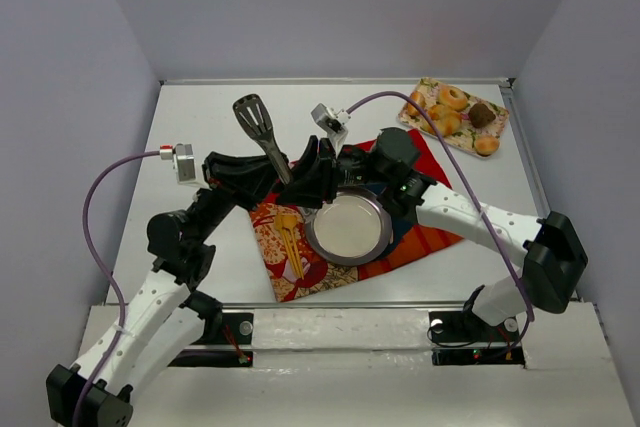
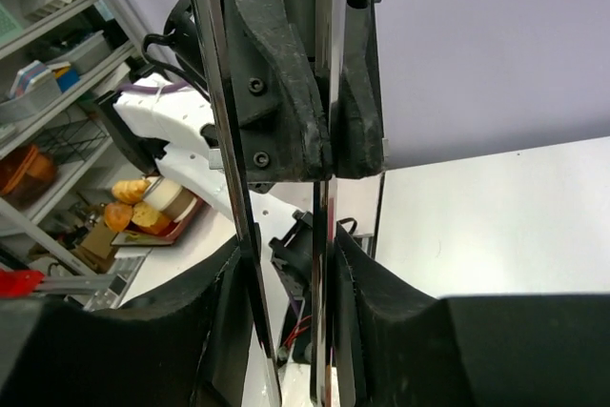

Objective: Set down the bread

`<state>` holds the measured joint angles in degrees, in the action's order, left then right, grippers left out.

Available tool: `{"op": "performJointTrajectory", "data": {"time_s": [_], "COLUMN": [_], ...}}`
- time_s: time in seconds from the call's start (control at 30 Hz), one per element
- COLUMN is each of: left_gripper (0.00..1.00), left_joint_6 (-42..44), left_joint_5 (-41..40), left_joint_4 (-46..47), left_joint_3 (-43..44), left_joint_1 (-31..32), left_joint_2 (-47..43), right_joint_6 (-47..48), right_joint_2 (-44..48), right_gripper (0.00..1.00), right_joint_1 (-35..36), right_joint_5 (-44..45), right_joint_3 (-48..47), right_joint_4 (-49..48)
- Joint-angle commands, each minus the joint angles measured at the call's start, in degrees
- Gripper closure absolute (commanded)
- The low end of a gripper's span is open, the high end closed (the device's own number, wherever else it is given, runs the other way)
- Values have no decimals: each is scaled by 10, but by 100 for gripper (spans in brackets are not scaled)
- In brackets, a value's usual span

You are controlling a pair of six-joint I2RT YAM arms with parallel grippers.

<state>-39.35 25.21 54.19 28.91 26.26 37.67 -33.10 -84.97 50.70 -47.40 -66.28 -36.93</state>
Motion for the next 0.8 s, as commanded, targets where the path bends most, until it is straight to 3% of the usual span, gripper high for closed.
{"op": "performJointTrajectory", "data": {"time_s": [0.0, 0.03, 0.1, 0.23, 0.43, 0.53, 0.73, 0.77], "left_gripper": [59, 53, 52, 14, 9, 1, 1, 1], "left_joint_6": [23, 29, 41, 49, 64, 74, 88, 87], "left_joint_5": [-31, -32, -47, -53, -80, -105, -241, -292], "left_joint_4": [-22, -45, -75, -111, -159, -196, -358, -379], "left_joint_3": [20, 28, 39, 50, 60, 59, 94, 97], "left_joint_1": [-2, -2, -2, -2, -2, -2, -2, -2], "left_joint_2": [-17, -18, -20, -19, -24, -36, -49, -49], "right_joint_6": [-4, -4, -14, -36, -53, -68, -48, -30], "right_joint_2": [15, 16, 22, 29, 38, 47, 77, 95], "right_gripper": [61, 61, 61, 60, 60, 60, 61, 60], "right_joint_1": [5, 5, -13, -42, -89, -127, -231, -241], "right_joint_5": [-2, -2, -2, -1, -16, -21, -22, 20], "right_joint_3": [-34, -35, -38, -40, -40, -33, -4, -3], "right_joint_4": [-26, -25, -24, -22, -22, -21, 45, 111]}}
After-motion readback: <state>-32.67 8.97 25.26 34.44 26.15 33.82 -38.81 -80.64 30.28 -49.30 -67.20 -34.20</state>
